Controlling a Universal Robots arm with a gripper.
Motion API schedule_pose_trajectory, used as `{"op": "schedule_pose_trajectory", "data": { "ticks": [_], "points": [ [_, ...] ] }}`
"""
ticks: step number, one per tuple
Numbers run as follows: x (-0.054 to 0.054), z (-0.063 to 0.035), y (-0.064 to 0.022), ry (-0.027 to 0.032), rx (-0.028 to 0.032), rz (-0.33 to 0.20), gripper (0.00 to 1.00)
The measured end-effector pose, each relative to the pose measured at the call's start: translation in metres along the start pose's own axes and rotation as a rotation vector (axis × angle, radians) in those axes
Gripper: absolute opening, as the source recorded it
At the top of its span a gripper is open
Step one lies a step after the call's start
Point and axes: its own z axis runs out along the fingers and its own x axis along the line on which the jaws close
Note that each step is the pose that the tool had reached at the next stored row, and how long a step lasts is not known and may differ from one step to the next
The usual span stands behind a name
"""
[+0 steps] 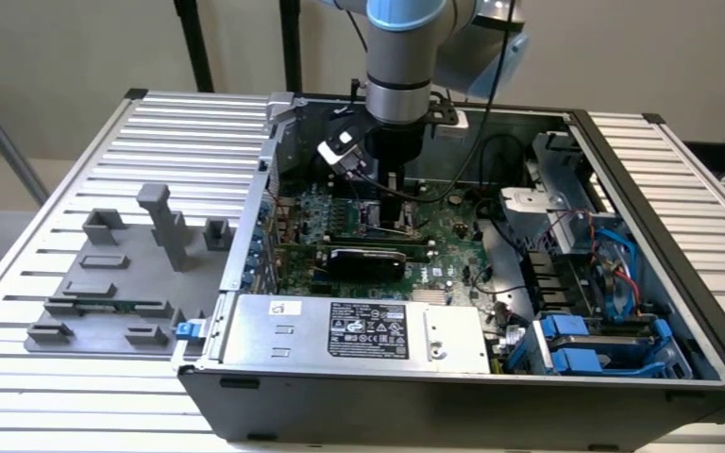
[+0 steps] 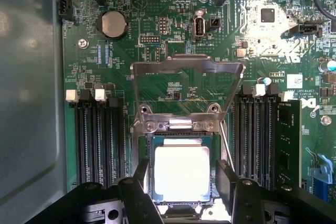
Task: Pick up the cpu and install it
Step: 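Place the cpu into insertion slot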
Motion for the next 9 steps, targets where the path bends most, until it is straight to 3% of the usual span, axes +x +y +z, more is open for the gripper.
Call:
{"op": "schedule_pose_trajectory", "data": {
  "ticks": [5,9],
  "points": [
    [0.0001,0.0025,-0.0001,0.0164,0.0008,0.001,0.62],
    [0.0001,0.0046,-0.0002,0.0245,0.0013,0.001,0.62]
  ]
}}
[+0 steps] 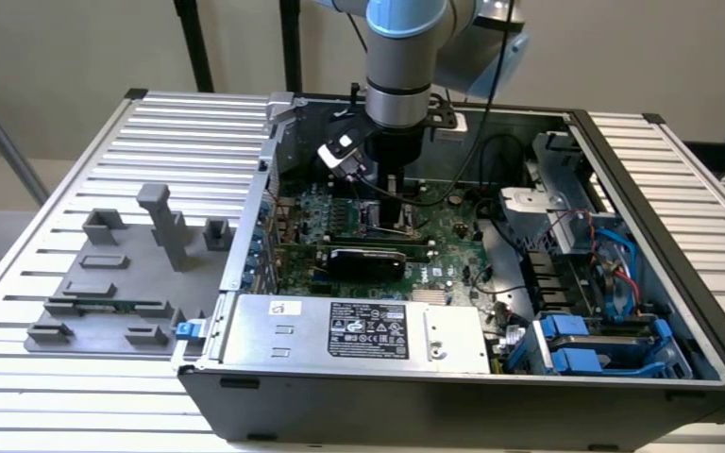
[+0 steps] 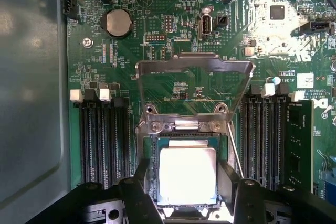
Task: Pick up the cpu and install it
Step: 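Place the cpu into insertion slot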
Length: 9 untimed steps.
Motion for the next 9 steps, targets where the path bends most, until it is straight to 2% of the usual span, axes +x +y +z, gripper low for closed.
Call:
{"op": "schedule_pose_trajectory", "data": {
  "ticks": [9],
  "points": [
    [0.0001,-0.0003,0.0001,0.0019,-0.0001,0.0,0.62]
  ]
}}
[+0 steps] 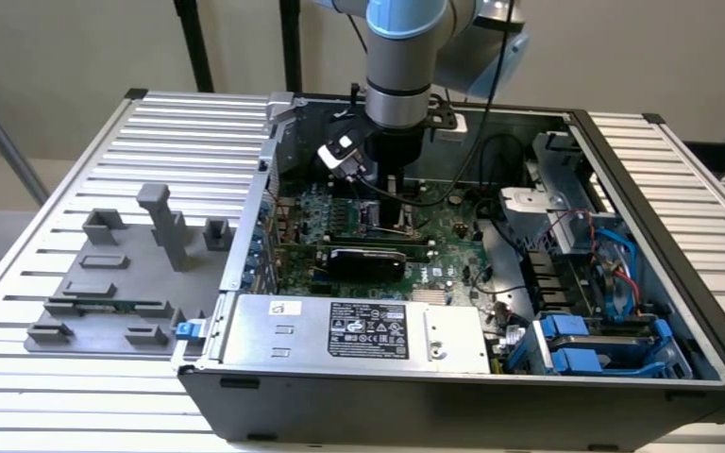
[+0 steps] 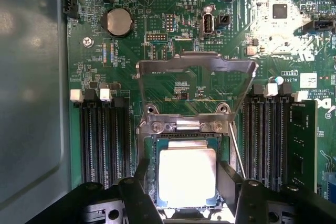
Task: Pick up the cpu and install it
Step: 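Place the cpu into insertion slot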
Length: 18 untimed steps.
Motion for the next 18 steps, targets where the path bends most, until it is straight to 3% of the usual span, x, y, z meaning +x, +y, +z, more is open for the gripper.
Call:
{"op": "schedule_pose_trajectory", "data": {
  "ticks": [7,18],
  "points": [
    [-0.0001,-0.0071,0.0002,-0.0002,0.0004,0.0,0.62],
    [-0.0002,-0.009,0.0003,0.0003,0.0008,0.0,0.62]
  ]
}}
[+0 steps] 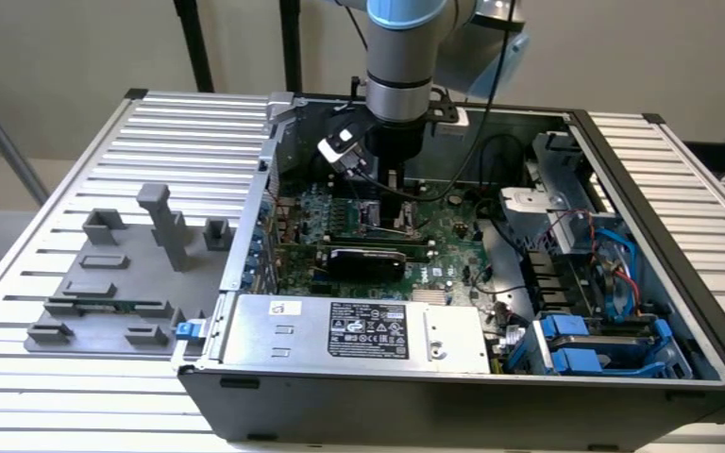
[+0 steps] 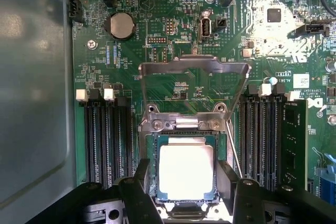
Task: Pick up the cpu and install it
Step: 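Place the cpu into insertion slot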
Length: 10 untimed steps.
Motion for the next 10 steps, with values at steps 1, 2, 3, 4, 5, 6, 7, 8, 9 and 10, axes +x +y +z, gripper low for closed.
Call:
{"op": "schedule_pose_trajectory", "data": {
  "ticks": [1,2,3,4,5,6,7,8,9,10],
  "points": [
    [0.0,-0.001,0.0001,0.0009,0.0002,0.0,0.62],
    [0.0,-0.0023,0.0001,0.0023,0.0004,0.0,0.62],
    [0.0,-0.0028,0.0001,0.004,0.0004,0.0,0.62],
    [0.0,-0.0028,0.0001,0.0054,0.0003,0.0,0.62],
    [0.0,-0.0028,0.0001,0.0054,0.0003,0.0,0.62],
    [0.0,-0.0028,0.0001,0.0055,0.0003,0.0,0.62],
    [0.0,-0.0028,0.0001,0.0055,0.0003,0.0,0.62],
    [0.0,-0.0028,0.0001,0.0055,0.0003,0.0,0.62],
    [0.0,-0.0029,0.0001,0.0054,0.0004,0.0,0.62],
    [0.0,-0.0029,0.0001,0.0054,0.0004,0.0,0.62]
  ]
}}
